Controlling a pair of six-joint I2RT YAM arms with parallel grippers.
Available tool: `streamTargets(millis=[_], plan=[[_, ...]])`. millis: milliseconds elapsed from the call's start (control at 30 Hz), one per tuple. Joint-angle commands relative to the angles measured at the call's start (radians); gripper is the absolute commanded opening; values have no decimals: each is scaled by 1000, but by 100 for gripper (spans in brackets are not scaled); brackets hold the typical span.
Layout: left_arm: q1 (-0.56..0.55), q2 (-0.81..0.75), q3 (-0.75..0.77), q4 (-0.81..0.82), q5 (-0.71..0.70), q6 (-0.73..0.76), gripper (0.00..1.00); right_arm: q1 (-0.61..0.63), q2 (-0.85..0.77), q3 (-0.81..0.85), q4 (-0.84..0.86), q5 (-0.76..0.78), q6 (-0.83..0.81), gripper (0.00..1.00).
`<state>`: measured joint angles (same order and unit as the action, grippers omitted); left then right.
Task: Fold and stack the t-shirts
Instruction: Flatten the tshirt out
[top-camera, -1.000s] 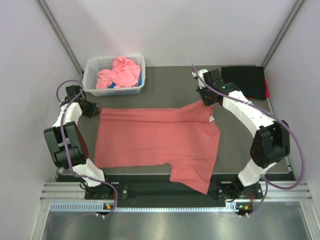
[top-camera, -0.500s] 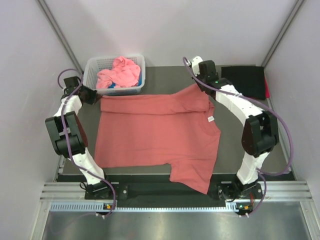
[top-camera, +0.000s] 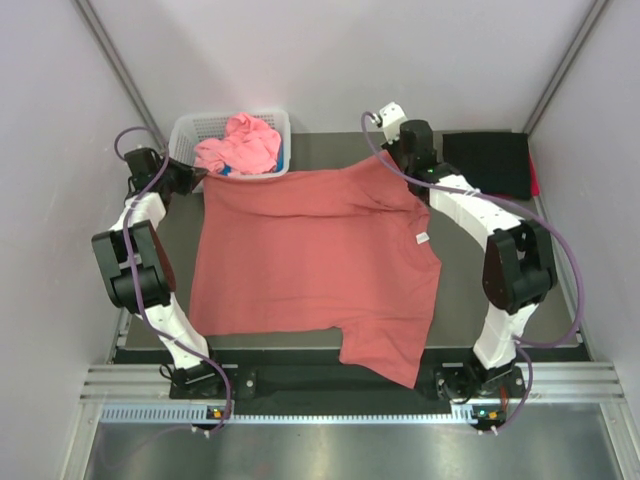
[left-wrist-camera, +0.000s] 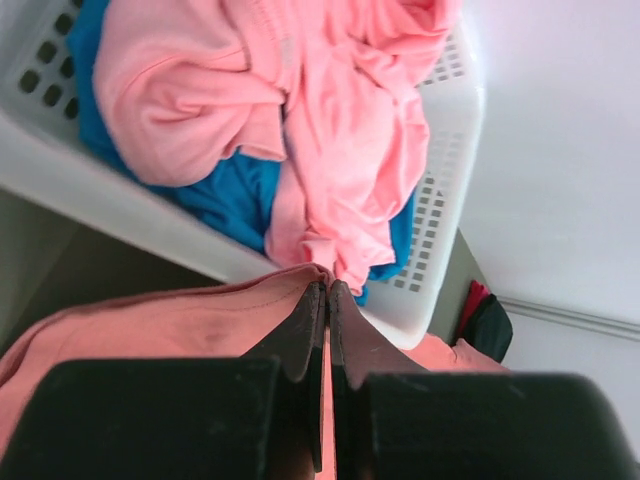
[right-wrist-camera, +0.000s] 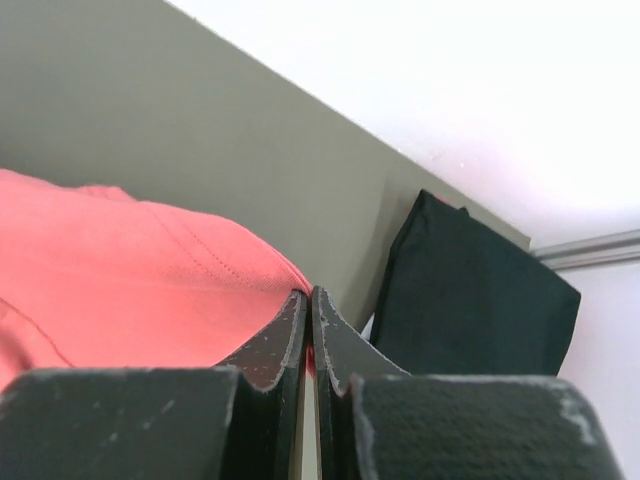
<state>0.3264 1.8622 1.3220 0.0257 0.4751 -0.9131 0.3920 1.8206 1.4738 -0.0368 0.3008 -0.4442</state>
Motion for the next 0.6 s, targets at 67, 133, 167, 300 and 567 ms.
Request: streamTargets(millis=[67,133,167,300,567], plan=[[0,-23,-6,167,54,-7,0,-8,-61,-19,164,-14,-37,0],[0,-31,-17,171,54,5,0,-10,-76,-44,210,-17,-47,0],[0,-35,-21,172,53,10,0,-10,-83,-68,227,-17,-50,0],[0,-58,-50,178,40,31,0,-13,-110,-121,281,-28,-65,0],[10,-109,-105,83,7,109,0,-22,-208,-297,357,-42,-76,0]])
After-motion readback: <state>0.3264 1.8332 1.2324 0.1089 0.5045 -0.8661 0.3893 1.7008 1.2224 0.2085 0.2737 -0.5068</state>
